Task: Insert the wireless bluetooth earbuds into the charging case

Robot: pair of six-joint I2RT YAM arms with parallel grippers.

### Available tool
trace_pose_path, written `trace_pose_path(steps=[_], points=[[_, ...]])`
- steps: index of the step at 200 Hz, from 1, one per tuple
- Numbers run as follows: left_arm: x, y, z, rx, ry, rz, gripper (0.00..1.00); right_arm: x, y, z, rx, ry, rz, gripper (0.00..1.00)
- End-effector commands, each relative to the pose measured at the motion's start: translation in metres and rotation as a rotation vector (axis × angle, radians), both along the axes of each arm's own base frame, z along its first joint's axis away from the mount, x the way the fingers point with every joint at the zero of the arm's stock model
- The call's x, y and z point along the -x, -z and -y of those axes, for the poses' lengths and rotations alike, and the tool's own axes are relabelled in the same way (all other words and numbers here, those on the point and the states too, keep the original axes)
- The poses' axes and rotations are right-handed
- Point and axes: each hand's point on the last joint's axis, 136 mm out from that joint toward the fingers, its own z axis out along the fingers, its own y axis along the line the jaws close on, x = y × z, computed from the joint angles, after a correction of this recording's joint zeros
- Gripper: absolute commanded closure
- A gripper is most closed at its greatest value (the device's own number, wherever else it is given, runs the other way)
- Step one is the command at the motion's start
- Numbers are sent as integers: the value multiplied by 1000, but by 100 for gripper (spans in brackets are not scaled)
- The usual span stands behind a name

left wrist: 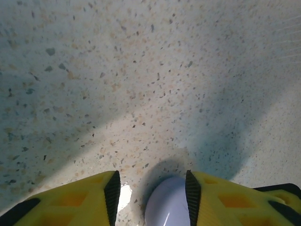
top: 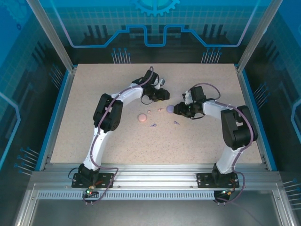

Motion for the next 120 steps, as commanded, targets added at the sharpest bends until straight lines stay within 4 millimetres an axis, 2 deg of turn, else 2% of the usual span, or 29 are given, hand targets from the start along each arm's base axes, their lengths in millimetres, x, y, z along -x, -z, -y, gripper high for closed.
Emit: trace_pose_path(steps=[1, 64, 120], points=[[11, 0, 12, 32, 34, -57, 58, -8, -2, -13, -35, -13, 1, 65], [31, 12, 15, 26, 70, -121, 60, -21, 10, -13, -12, -7, -24, 69], [48, 9, 11, 28, 74, -141, 64, -29, 12, -10, 40, -24, -26, 72]])
